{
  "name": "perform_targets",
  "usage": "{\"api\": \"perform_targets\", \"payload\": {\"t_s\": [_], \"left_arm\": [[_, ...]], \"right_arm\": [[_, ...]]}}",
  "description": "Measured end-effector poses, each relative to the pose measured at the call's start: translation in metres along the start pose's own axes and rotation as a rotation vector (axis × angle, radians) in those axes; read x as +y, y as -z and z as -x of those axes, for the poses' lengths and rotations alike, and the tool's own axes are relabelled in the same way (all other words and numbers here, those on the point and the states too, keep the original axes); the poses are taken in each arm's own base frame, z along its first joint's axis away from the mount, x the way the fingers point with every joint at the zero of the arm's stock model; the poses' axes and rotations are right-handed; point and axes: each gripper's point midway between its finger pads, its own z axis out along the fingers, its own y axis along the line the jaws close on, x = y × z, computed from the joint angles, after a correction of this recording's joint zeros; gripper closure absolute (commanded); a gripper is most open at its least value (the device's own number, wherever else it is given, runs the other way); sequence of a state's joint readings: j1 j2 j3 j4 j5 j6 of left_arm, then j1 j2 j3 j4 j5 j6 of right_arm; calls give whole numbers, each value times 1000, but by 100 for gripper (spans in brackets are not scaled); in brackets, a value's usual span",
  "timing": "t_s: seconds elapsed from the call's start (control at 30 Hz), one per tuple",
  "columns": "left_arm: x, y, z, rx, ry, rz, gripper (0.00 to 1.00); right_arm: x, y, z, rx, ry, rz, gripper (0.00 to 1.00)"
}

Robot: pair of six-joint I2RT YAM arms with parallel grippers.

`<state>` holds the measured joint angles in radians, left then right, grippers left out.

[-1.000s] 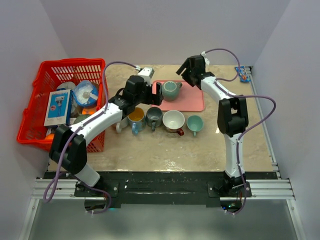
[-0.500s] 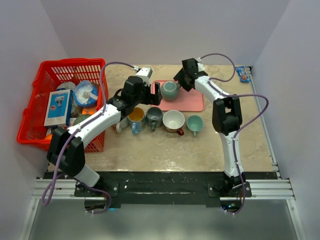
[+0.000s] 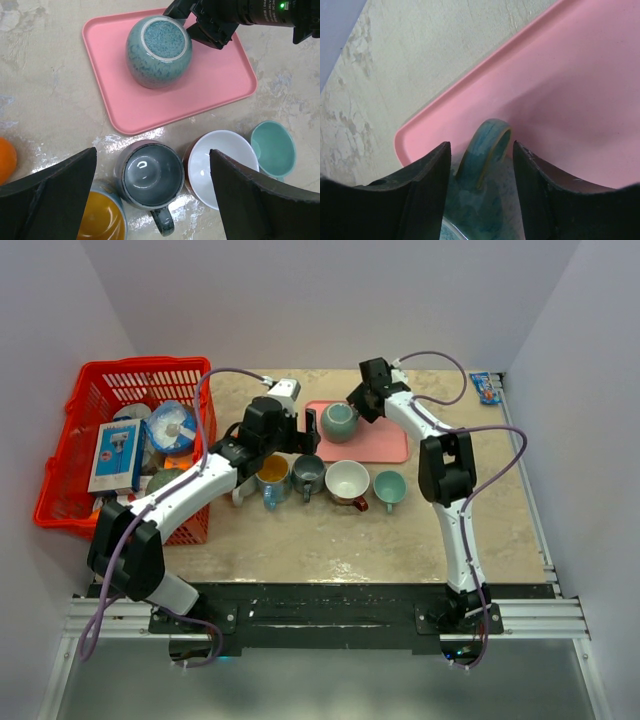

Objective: Turn the mug right side up

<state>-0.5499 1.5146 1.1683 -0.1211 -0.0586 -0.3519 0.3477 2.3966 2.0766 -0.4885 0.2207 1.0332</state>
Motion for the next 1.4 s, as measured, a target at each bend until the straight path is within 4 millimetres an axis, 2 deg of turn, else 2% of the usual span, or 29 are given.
{"api": "perform_targets", "payload": {"t_s": [0.2,0.23,0.3,0.33,0.67,0.87,1.0,1.13,1.4], "left_arm": [[2,3,-5,7,-1,4,2],[3,4,-6,9,-2,6,2],[3,6,-6,9,-4,6,2],[3,7,-7,8,-4,6,2],[4,12,-4,-2,-5,9,2],[4,15,-4,-1,-5,8,2],[3,22,0,-6,-4,4,1],[-1,33,10,-29,-2,-9,1],[-17,52,52,-117,2,-58,1]], "right_arm": [[2,-8,0,-2,-26,-9,72],[2,-8,-1,0,-32,-9,80],[2,-7,-2,5,-32,-9,90],[3,-6,-2,9,-35,-5,100],[16,3,-8,55,-59,73,100],[25,16,-7,43,-1,171,100],[25,37,-4,15,94,237,100],[29,71,7,-26,186,316,100],[74,155,37,-150,302,615,100]]}}
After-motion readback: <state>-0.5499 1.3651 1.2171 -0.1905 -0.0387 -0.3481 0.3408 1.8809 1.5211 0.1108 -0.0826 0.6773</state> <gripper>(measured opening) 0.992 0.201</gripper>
